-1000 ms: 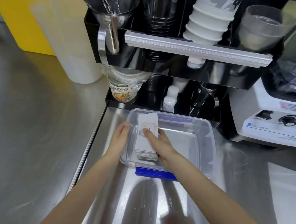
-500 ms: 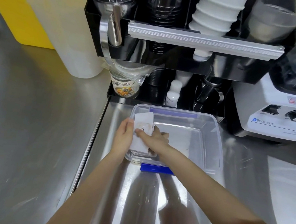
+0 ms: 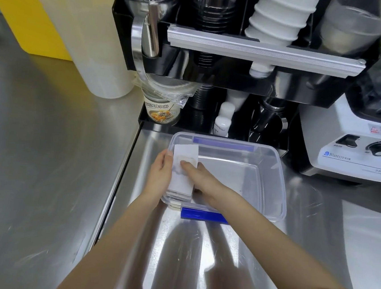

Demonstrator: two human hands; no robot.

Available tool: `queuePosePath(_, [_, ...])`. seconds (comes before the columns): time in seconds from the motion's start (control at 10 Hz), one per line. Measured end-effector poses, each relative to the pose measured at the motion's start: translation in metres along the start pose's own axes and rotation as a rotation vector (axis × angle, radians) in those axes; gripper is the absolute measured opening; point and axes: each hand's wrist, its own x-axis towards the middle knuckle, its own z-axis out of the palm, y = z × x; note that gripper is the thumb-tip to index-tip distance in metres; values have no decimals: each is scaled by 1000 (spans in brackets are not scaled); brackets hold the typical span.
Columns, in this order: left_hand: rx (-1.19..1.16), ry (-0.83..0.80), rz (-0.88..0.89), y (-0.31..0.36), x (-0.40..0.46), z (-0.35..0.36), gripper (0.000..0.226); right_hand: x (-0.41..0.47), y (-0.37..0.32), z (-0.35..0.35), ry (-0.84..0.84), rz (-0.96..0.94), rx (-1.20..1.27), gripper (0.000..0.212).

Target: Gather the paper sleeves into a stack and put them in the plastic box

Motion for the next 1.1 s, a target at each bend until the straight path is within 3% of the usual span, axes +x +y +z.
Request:
queuePosePath(0.2, [18,0,-1,1,0,0,35,-4,-1,-5,-89,26,136,39])
queuePosePath(0.4, [44,-2,19,0,0,0,37,-12,0,-17,-202,82,60,19])
queuePosePath(0.6, [56,-3,35,-1,0,1,38,-17,0,-11,-253,18,-146,40])
queuePosePath(0.8, [180,-79,37,4,4,-4,44,-37,-10,-29,-252,-69,-314,41])
queuePosePath(0.9, [379,-131,20,10,1,-10,49,-45,-12,-36,-202,-161,-478,50])
queuePosePath(1.0, [765,-123,119,27,-2,-19,60,-52,-19,-50,-81,-259,-822,61])
queuePosePath(1.1, [919,-92,254,40,-7,-22,64,-62,-24,-60,3,-257,-1003,76])
